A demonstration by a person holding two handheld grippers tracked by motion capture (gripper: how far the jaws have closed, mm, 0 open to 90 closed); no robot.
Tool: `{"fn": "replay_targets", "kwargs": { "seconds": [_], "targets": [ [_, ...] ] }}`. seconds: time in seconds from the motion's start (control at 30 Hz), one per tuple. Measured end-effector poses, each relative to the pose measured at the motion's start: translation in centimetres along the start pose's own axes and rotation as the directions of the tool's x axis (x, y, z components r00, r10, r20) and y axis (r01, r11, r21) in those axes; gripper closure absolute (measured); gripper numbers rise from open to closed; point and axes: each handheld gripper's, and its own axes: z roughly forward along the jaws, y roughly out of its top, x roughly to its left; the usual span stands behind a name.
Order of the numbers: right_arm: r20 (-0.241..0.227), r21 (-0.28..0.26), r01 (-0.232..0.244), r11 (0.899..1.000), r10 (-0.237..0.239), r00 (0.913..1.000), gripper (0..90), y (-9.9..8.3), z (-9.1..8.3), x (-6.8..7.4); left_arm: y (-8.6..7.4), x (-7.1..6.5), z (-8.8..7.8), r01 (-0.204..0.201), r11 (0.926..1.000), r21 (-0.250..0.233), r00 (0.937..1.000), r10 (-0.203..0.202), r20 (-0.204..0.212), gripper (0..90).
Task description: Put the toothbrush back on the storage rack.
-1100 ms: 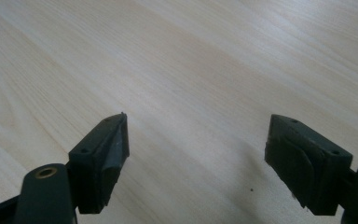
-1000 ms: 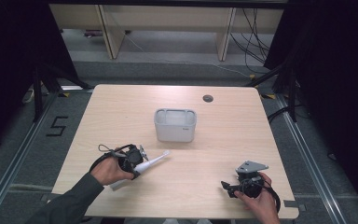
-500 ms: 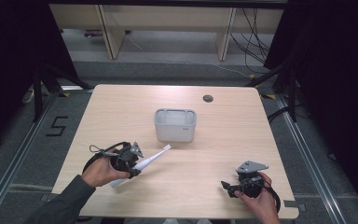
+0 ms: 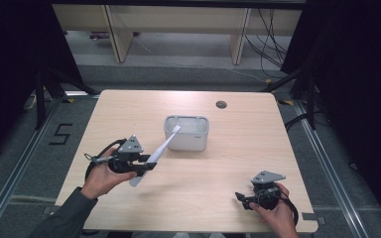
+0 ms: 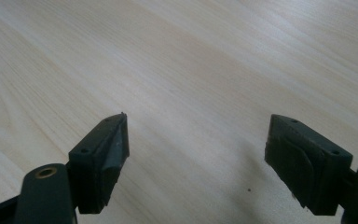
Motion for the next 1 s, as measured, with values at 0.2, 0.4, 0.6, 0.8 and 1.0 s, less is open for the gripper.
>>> {"fn": "replay_targets", "kwargs": {
  "seconds": [0.2, 0.4, 0.6, 0.8, 1.0],
  "targets": [
    [-0.001, 0.000, -0.001, 1.000, 0.001, 1.0000, 22.2, 0.0, 0.0, 0.0, 1.1, -0.1, 0.3, 0.030, 0.9911, -0.129, 0.9993, -0.033, -0.019, 66.3],
    [-0.003, -0.004, -0.006, 1.000, 0.006, 1.0000, 22.2, 0.0, 0.0, 0.0, 2.5, 0.0, 1.2, 0.059, 0.9740, -0.219, 0.9977, -0.064, -0.020, 66.2],
    [0.000, -0.008, 0.004, 1.000, -0.004, 1.0000, 22.2, 0.0, 0.0, -0.1, 4.0, -0.1, 2.1, 0.074, 0.9485, -0.308, 0.9959, -0.086, -0.028, 66.2],
    [-0.002, -0.005, 0.003, 1.000, -0.003, 1.0000, 22.1, 0.0, 0.0, -0.1, 5.8, -0.7, 3.1, 0.071, 0.9156, -0.396, 0.9947, -0.095, -0.040, 66.2],
    [-0.001, -0.017, 0.010, 1.000, -0.010, 1.0000, 22.1, -0.1, 0.1, -0.2, 7.0, -0.9, 4.4, 0.080, 0.8925, -0.444, 0.9938, -0.106, -0.034, 66.2]
  ]
}}
